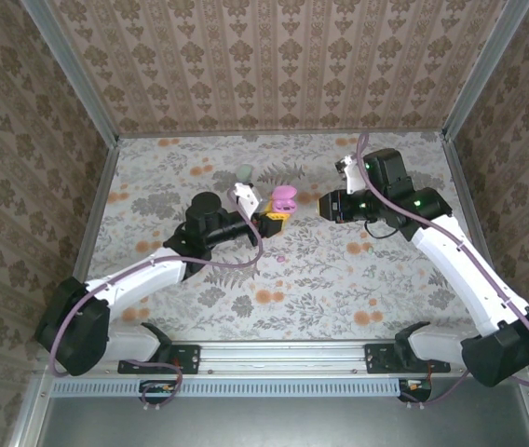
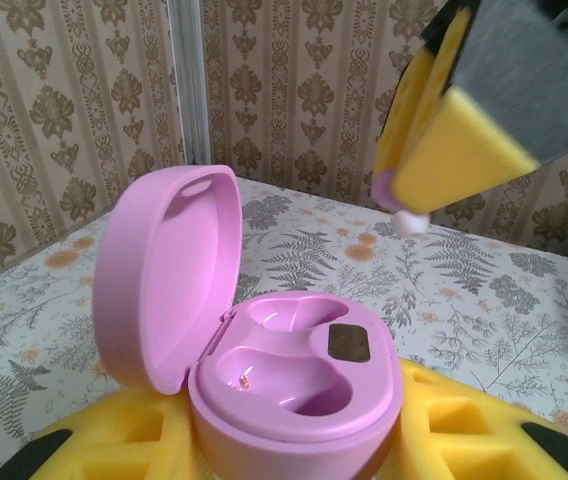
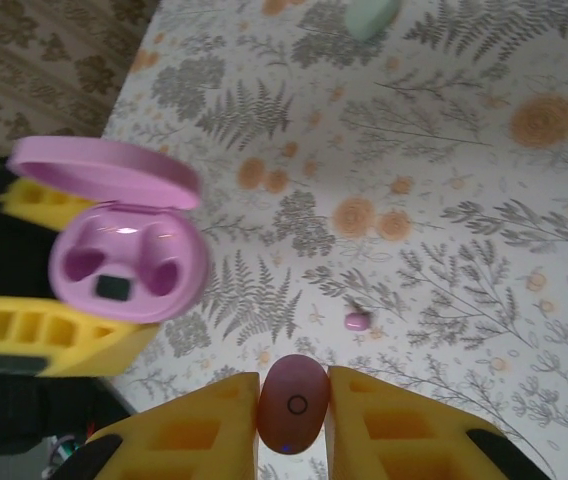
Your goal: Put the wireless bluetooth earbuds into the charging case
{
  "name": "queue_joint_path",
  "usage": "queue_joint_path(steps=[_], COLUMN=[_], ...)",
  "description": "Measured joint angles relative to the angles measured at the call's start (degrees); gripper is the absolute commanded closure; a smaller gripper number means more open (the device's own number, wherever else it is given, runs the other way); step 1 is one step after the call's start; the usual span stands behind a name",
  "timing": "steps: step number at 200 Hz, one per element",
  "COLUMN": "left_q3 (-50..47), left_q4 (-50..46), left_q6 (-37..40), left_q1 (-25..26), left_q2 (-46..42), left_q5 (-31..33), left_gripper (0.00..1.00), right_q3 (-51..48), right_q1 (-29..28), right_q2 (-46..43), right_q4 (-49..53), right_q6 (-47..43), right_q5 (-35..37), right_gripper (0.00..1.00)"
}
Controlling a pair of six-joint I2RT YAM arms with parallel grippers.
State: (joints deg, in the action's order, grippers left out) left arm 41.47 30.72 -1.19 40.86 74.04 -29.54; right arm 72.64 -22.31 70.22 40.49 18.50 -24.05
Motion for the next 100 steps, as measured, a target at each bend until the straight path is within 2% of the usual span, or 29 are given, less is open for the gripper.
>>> queue_joint_path(steps=[100], left_q3=[0.31], left_q4=[-0.66], left_q6=[0.96], left_q1=[0.70], left_q2=[1.25], left_q5=[-1.36], left_gripper=[0.69], right_q3=[2.32], right_q1=[-4.52], right_q2=[-0.35], right_q4=[-0.55], right_q6=[-0.35], right_q5=[-1.77], right_gripper=[0.76])
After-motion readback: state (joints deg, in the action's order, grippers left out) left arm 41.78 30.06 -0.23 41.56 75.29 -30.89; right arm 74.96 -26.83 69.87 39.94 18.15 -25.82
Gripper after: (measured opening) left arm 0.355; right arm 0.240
